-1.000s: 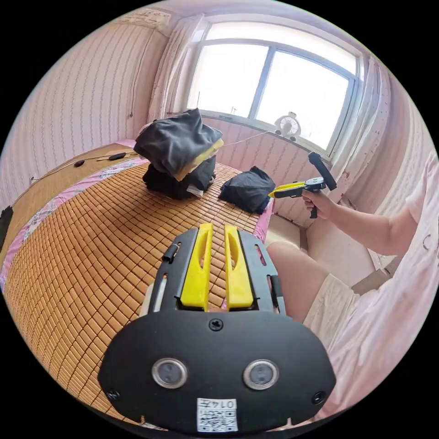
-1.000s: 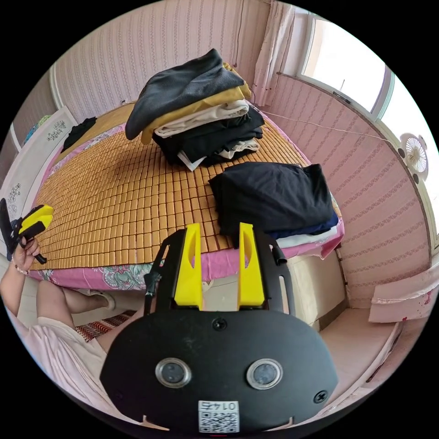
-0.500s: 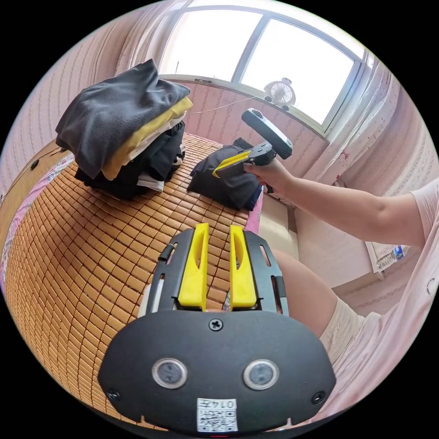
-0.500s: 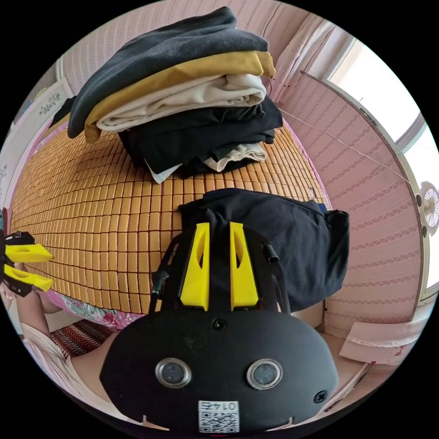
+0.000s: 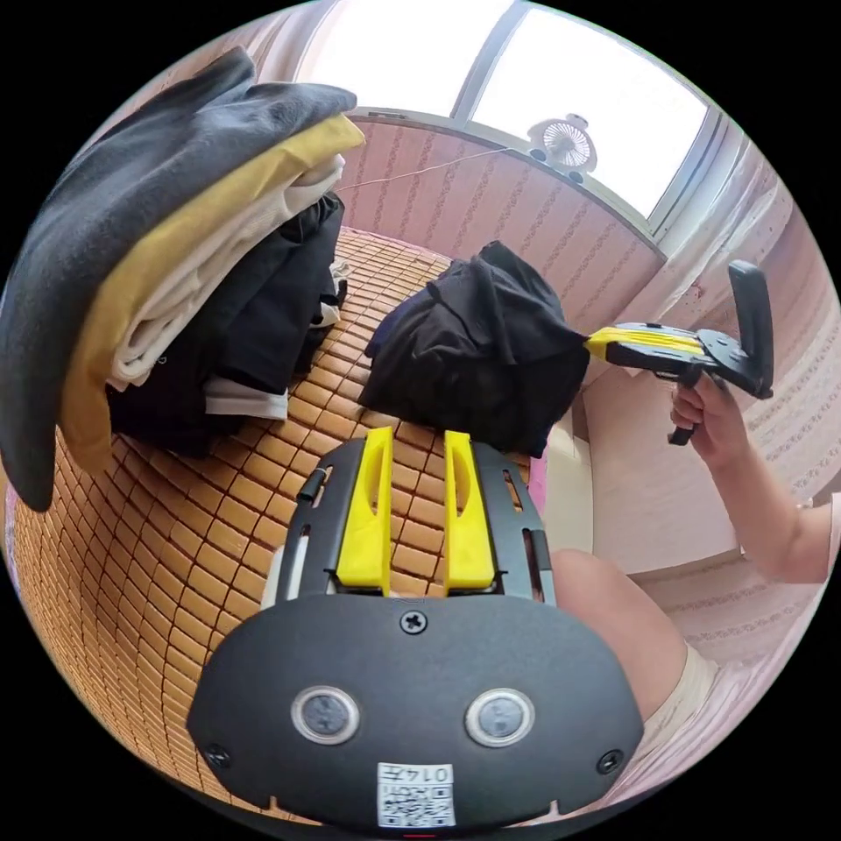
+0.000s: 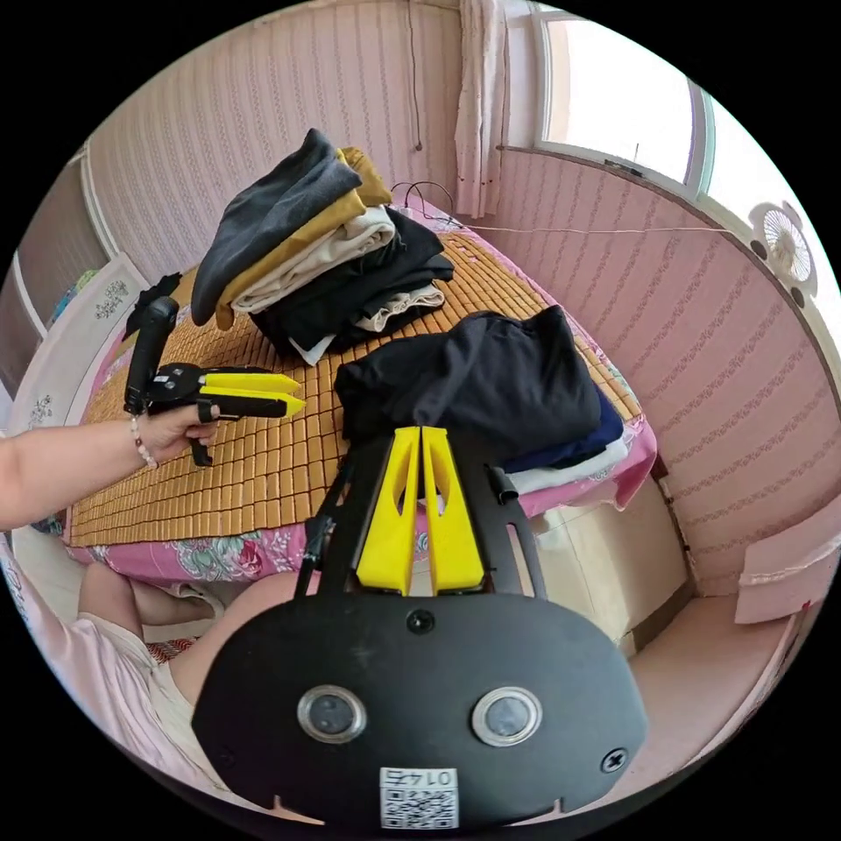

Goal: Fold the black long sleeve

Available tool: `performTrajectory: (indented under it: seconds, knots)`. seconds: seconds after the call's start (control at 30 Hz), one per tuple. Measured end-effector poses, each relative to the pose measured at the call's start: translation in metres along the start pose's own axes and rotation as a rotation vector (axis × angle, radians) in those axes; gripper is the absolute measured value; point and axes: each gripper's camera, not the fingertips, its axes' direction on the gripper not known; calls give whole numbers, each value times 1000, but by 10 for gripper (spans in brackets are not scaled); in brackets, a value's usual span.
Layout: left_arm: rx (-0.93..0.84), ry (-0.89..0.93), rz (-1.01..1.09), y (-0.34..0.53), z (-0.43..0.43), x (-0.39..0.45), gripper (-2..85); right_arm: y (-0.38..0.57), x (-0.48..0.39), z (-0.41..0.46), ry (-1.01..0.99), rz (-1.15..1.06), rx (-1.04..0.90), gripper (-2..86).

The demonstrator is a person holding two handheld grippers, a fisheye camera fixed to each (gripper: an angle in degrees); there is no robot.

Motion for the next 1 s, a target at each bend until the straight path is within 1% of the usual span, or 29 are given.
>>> performTrajectory:
  seconds: [0.07,0.13,0.23,0.3,0.37,0.43,0.47,0.5,0.53,0.57,0.63,0.7,0.8,0.9,1.0]
  knots:
    - [-5,-25,11,-10,11,-1,98,26,28,-24,-35,113,54,-7]
    - [-17,-44,18,-20,22,-4,103,50,49,-37,-25,201,73,-6]
    - [-33,-54,15,-37,40,-12,109,82,73,-40,-11,278,19,5]
    - [-69,-48,16,-50,54,-14,105,92,77,-40,26,289,4,40]
    - [-105,-41,24,-57,63,-13,90,92,80,-44,-2,296,40,123]
    - [-174,-59,16,-60,71,-12,58,87,82,-41,-42,304,79,162]
    - [-174,-75,-2,-61,69,-11,29,82,85,-34,-67,321,88,164]
    - [-194,-53,-20,-61,64,-10,13,79,86,-28,-81,325,81,165]
    - [-207,-46,-42,-61,61,-10,5,72,88,-12,-113,334,41,150]
    - [-214,-40,-88,-58,52,-9,-1,65,90,4,-143,332,-23,104]
    - [-149,-17,-126,-51,26,-3,-6,59,91,16,-197,314,-112,23]
    - [-34,37,-135,-39,-19,9,-9,62,90,5,-214,328,-85,14]
    - [90,71,-101,-23,-78,31,-10,72,85,-32,-224,319,-12,5]
    - [163,101,-54,-4,-134,55,-10,84,73,-81,-246,299,99,1]
    - [224,82,-17,25,-189,79,-10,92,52,-131,-270,259,203,-1]
